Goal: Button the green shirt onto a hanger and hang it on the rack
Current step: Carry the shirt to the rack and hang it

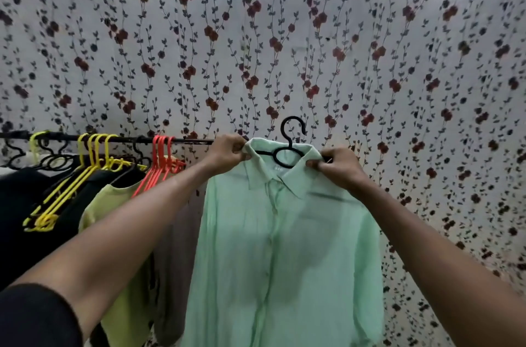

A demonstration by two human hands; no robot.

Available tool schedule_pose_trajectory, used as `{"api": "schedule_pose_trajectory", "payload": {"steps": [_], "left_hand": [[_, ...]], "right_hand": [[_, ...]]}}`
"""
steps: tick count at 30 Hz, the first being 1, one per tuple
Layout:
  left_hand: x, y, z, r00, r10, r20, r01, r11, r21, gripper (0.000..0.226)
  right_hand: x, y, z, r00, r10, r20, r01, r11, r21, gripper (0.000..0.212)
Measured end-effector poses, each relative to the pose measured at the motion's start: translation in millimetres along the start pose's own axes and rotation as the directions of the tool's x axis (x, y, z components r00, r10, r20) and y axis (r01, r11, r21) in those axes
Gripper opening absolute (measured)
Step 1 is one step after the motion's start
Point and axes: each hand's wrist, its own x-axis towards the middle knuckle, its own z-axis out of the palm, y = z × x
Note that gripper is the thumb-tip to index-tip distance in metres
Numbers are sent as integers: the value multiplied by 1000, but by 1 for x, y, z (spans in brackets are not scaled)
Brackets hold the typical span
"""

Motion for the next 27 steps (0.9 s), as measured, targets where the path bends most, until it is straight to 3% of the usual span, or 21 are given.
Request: {"api": "schedule_pose_trajectory", "payload": {"steps": [6,12,18,21,27], "left_hand": [[44,-40,26,999,-2,-43,8,989,147,54],[65,-80,30,988,-104,115,43,897,441,75],[69,-100,41,994,35,106,-81,885,458,89],[68,-104,43,996,53,69,-78,893,443,91],[65,-116,45,999,34,24,-42,881,472,92]], "right_hand": [[39,21,40,999,46,0,-46,998,-29,11],[54,30,106,990,120,72,-106,979,-176,21],[83,15,160,980,193,46,-172,941,-293,24],[102,0,174,982,187,8,-175,935,-309,12],[131,-25,198,988,150,-37,-154,953,-259,9]]}}
